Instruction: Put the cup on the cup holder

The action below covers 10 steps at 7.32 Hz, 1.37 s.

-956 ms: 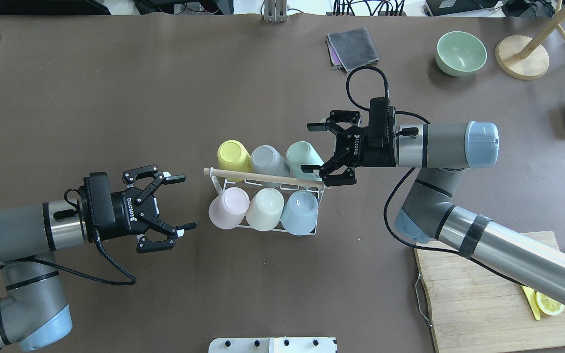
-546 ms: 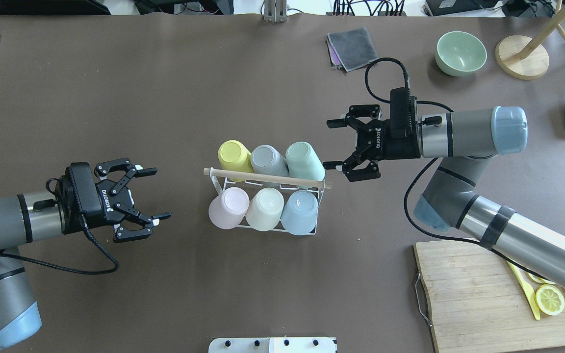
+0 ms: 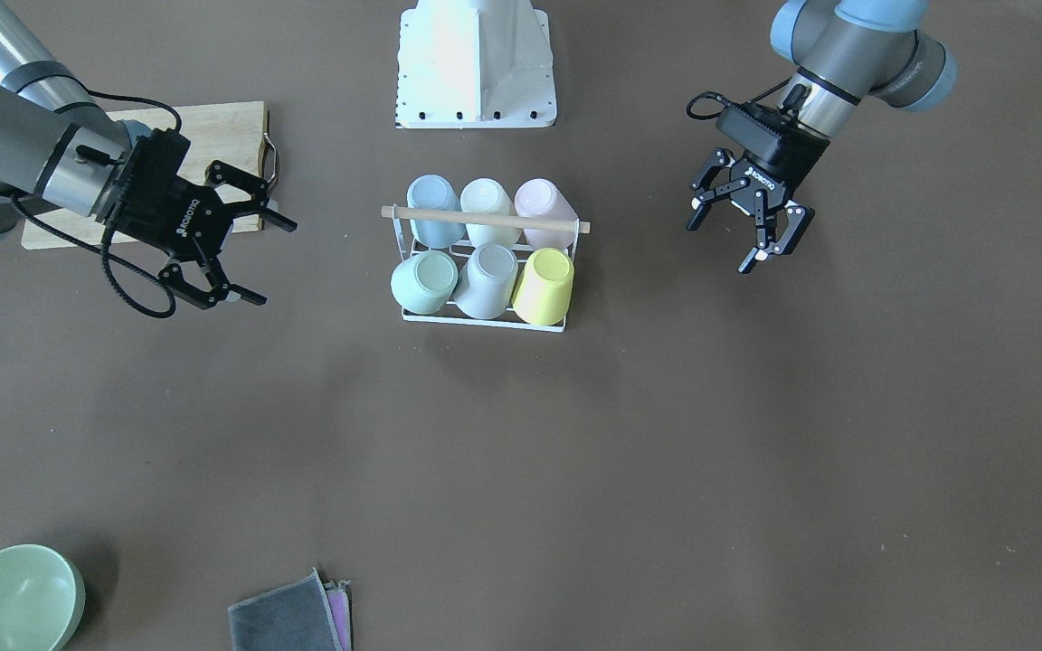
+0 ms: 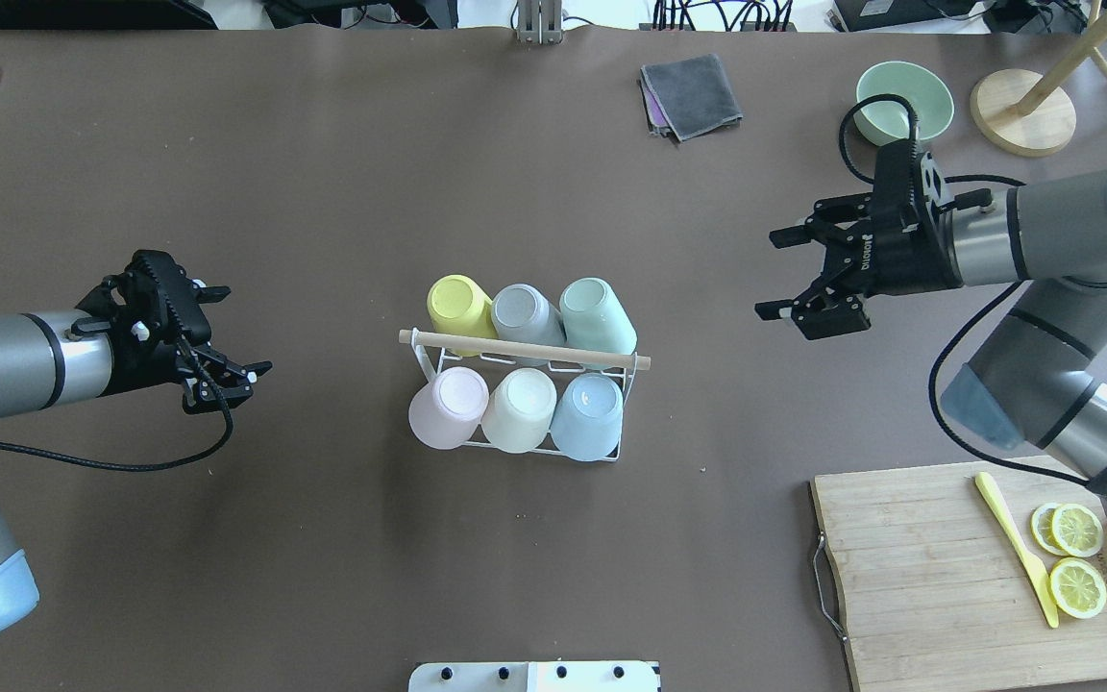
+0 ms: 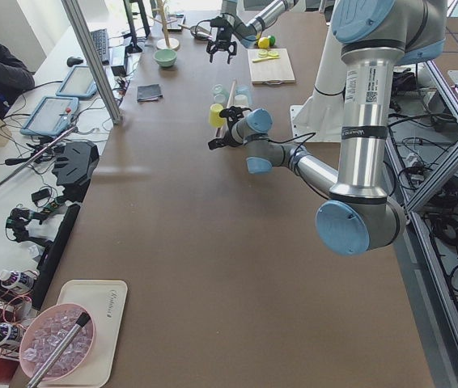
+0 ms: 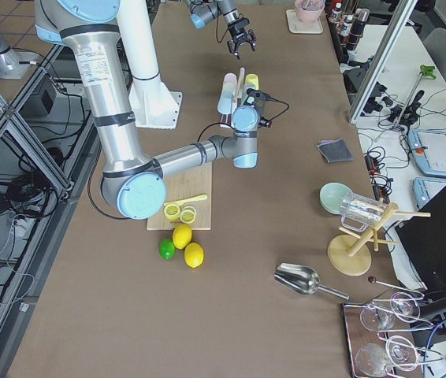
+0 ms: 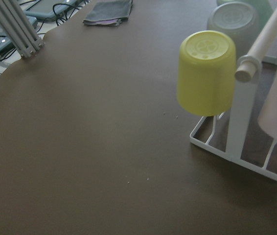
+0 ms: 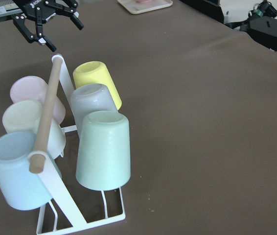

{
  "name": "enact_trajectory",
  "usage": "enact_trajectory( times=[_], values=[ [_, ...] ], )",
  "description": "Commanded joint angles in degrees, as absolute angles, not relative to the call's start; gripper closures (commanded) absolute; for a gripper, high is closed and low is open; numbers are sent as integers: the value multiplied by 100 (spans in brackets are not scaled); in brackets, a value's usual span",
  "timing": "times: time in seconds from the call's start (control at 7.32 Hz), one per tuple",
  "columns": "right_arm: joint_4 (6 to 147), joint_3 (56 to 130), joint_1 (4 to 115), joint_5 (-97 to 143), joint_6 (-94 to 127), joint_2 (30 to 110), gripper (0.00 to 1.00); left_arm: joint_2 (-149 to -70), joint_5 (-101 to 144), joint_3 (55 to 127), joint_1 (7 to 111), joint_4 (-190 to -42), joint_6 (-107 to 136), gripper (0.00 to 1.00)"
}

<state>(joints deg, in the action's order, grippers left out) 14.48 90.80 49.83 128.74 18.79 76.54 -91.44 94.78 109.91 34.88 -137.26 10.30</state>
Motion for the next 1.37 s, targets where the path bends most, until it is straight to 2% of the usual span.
enact_trajectory(
  times=[0.0,0.27,0.68,0.96,1.23],
  values=[
    [2648,9246,5526,13025,1872,8137,0,-9210,9466,11030,3786,-12032,1055,1],
    [3580,9369,5974,13017,1898,8576,0,-9622,9440,11057,4138,-10528,1055,1],
    [5524,9896,6748,13421,1933,9578,0,-9835,9518,11057,4595,-9775,1107,1],
    [5967,9853,7030,13456,3008,9703,1,-9756,10488,10829,5226,-9712,1450,1],
    [6151,9643,7214,13394,3050,10098,1,-9747,12305,10443,6305,-9293,1424,1]
  ],
)
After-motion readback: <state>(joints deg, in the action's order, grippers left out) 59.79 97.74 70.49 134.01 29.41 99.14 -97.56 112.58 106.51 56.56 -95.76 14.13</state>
